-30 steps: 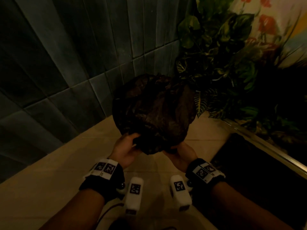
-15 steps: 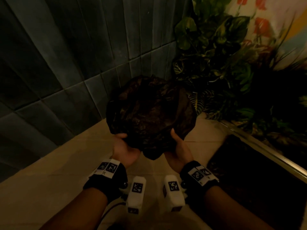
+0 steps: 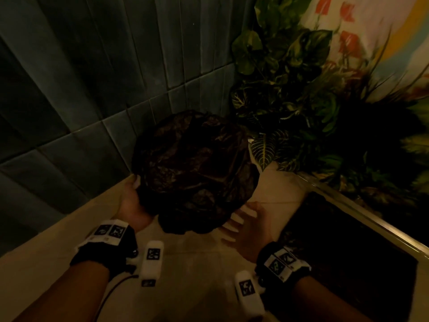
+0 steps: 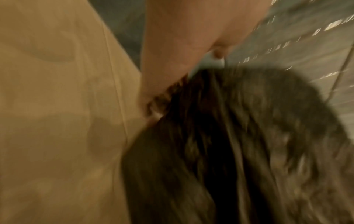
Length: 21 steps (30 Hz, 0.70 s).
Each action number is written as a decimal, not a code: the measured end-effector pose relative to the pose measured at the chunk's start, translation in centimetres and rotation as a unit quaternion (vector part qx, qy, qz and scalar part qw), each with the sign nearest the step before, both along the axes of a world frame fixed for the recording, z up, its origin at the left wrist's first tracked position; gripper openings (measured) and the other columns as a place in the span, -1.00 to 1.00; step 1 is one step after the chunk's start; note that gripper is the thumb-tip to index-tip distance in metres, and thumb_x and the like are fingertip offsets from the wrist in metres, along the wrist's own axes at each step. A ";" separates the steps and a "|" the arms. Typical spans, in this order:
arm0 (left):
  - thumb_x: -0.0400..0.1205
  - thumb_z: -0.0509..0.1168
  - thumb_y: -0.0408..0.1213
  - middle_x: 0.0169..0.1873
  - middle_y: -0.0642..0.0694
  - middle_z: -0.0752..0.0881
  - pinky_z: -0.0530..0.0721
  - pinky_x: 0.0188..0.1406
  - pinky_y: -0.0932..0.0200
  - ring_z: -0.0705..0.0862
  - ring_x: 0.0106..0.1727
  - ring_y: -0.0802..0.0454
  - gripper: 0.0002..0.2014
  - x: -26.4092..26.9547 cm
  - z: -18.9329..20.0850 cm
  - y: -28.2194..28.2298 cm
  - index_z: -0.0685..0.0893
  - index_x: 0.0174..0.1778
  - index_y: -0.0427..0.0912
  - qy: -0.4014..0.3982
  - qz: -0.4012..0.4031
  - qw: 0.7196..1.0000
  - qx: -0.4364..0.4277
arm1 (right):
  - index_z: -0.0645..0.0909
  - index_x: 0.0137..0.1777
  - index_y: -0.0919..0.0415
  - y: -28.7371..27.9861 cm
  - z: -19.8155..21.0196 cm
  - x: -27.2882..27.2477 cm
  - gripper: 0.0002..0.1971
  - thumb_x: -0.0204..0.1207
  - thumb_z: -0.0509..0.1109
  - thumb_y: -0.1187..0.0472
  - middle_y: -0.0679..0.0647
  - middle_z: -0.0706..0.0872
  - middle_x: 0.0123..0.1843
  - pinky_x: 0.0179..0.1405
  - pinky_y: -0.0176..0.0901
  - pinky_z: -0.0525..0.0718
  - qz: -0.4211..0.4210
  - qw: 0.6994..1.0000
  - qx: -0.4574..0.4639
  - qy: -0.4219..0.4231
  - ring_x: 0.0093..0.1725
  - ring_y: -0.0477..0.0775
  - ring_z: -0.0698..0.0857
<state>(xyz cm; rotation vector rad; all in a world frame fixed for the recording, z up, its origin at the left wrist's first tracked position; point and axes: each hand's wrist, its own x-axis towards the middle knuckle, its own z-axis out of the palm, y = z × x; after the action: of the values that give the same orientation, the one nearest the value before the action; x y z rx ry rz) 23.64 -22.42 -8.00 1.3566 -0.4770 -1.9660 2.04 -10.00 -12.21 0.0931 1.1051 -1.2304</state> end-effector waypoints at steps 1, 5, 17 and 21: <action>0.53 0.14 0.28 0.43 -0.08 0.54 0.46 0.34 -0.17 0.54 0.33 -0.18 -0.41 0.9 0.0 -0.2 0.48 0.44 0.11 -0.003 0.026 1.000 -0.002 | 0.57 0.06 0.01 0.0 -0.2 -1.0 -0.41 0.04 0.46 -0.26 0.06 0.55 0.08 -0.01 0.07 0.48 -0.028 0.999 0.023 0.013 0.06 0.28 0.58; 0.39 0.14 0.45 0.33 0.03 0.50 0.37 0.33 -0.30 0.48 0.30 -0.13 -0.37 2.1 1.5 1.4 0.45 0.37 0.31 -0.140 0.074 0.987 -0.034 | 0.10 0.59 -0.23 -1.6 -0.1 -4.5 -0.04 0.21 0.38 -0.48 0.16 0.25 0.57 0.29 0.46 0.52 -0.093 0.994 0.042 0.048 0.35 0.46 0.48; 0.63 0.07 -0.52 -0.52 -0.04 0.57 0.56 -0.61 0.30 0.55 -0.60 0.13 -0.75 -1.9 -2.3 4.2 0.58 -0.22 -0.16 0.054 0.005 0.997 -0.047 | 0.40 0.52 0.29 -4.2 -0.6 -1.6 -0.47 0.52 0.09 0.43 0.22 0.59 0.38 0.39 0.03 0.52 -0.077 0.991 -0.110 0.005 0.22 0.22 0.62; 0.51 0.12 -0.43 -0.55 -0.02 0.58 0.58 -0.60 0.31 0.55 -0.61 0.13 -0.80 -1.3 -1.4 2.9 0.57 -0.32 -0.10 0.101 0.046 0.994 -0.014 | 0.36 0.57 0.16 -3.7 0.1 -1.6 0.05 -0.10 0.50 0.36 0.17 0.51 0.47 0.60 0.08 0.27 -0.138 0.977 -0.135 -0.094 0.28 0.27 0.55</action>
<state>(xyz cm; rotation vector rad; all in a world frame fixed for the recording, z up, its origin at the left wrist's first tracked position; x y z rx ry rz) 22.29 -19.48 -9.43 1.1265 -0.3398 -1.9872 0.42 -13.73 -12.15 0.1563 0.7689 -1.5767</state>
